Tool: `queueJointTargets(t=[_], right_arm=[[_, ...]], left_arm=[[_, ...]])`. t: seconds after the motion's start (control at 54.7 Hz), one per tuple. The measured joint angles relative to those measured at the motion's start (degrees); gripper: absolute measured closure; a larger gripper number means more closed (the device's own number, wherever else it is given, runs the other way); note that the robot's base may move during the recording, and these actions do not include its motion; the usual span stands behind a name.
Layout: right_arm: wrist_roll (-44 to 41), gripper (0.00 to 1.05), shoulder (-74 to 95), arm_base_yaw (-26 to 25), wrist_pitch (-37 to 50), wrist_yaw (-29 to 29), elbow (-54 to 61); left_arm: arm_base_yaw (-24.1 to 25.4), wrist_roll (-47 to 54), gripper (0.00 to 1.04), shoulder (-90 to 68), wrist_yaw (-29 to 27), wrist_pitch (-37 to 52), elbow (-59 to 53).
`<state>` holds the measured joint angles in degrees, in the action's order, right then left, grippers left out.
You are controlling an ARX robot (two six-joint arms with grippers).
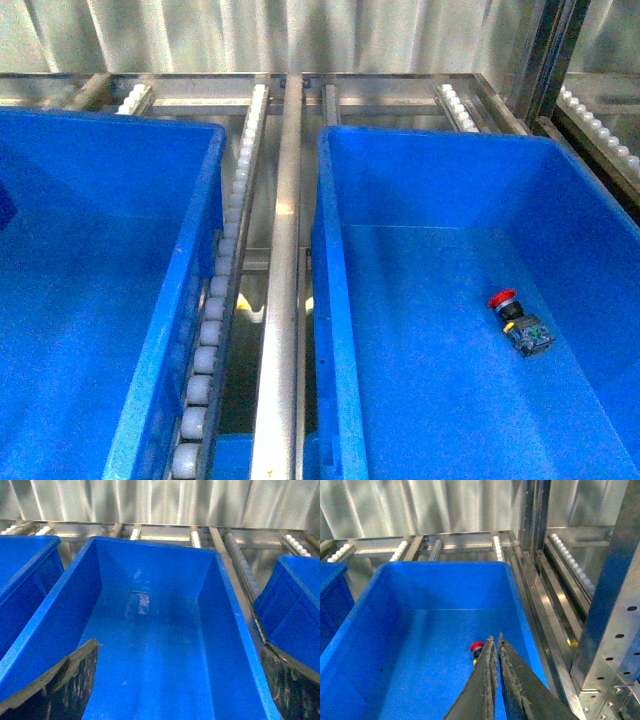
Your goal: Pick red and yellow buttons and place in box
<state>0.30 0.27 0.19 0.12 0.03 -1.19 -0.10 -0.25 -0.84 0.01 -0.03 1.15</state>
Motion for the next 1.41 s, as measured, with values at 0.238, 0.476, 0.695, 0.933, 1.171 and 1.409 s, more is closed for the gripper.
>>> queueJointTargets(t=[0.238,0.476,0.695,0.933,1.171,1.409], right_arm=[[-0.07,0.51,0.0,0.0,0.0,-0.02,0.0],[-0.02,0.06,0.0,0.02,-0.07,0.35,0.0],[-0.07,0.07,-0.02,0.02,-0.07,0.15,0.0],[-0.09,0.07,-0.07,0.0,-0.15,0.09,0.0],[-0.09,0.07,-0.07,0.0,-0.2,0.11,0.0],[-0.11,0.07,-0.11,0.02,-0.2,0.07,0.0]], left_arm=[[0.0,0.0,0.08,0.0,0.0,0.0,0.0],[0.0,0.0,0.08,0.0,0.2,0.0,0.0],[0.0,0.0,0.08,0.0,0.04,0.0,0.0],[0.0,0.0,0.08,0.0,0.02,0.0,0.0],[0.0,0.0,0.08,0.0,0.02,0.0,0.0],[0.0,0.0,0.08,0.0,0.0,0.0,0.0]])
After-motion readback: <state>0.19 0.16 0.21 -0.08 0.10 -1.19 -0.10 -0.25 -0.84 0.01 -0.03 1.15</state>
